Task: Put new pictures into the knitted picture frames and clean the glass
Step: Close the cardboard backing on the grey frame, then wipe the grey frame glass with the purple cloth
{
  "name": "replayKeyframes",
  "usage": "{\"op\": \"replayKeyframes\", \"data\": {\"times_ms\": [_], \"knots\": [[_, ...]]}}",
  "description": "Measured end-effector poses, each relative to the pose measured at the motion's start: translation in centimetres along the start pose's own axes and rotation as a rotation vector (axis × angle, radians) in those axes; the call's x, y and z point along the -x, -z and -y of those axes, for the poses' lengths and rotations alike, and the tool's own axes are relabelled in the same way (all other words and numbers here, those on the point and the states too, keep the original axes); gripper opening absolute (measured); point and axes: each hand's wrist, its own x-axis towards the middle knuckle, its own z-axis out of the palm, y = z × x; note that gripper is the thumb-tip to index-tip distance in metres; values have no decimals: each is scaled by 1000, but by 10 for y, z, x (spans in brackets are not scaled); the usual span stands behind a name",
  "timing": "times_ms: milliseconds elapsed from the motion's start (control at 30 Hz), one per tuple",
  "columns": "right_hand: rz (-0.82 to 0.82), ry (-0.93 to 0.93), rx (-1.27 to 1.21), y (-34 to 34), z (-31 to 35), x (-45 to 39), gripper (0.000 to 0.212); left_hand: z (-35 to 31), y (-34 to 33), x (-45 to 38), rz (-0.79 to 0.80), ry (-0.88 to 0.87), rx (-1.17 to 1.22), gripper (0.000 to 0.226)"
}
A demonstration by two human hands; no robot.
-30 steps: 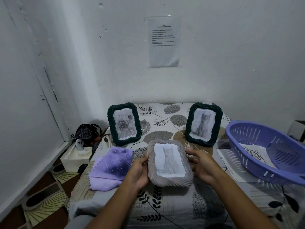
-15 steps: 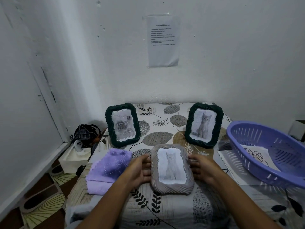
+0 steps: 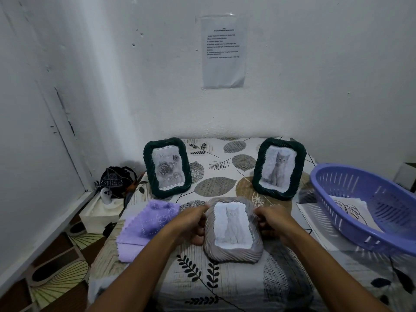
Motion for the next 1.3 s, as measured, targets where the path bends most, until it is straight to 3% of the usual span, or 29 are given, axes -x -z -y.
{"op": "replayKeyframes", "data": {"times_ms": [500, 667, 800, 900, 1000, 1067, 1133, 1200, 1300], "knots": [[-3, 27, -71, 1, -5, 1, 9, -3, -1, 1, -16, 34, 82, 37], [16, 102, 103, 0, -6, 5, 17, 1, 1, 1, 1, 18, 83, 36], [-46, 277, 381, -13, -4, 13, 18, 11, 9, 4, -25, -118, -71, 28], [-79, 336, 345, -30, 0, 18, 30, 22, 28, 12, -146, -352, -248, 30], [41, 401, 219, -53, 10, 25, 21, 33, 64, 26, -310, -611, -480, 36], [197, 342, 85, -73, 20, 32, 18, 44, 95, 33, -386, -693, -727, 49], [320, 234, 5, -96, 29, 33, 17, 59, 126, 38, -407, -678, -900, 79], [368, 157, 15, -117, 33, 27, 14, 74, 149, 42, -396, -608, -972, 105], [383, 79, -3, -147, 34, 20, 12, 94, 171, 47, -397, -444, -1071, 123]]}}
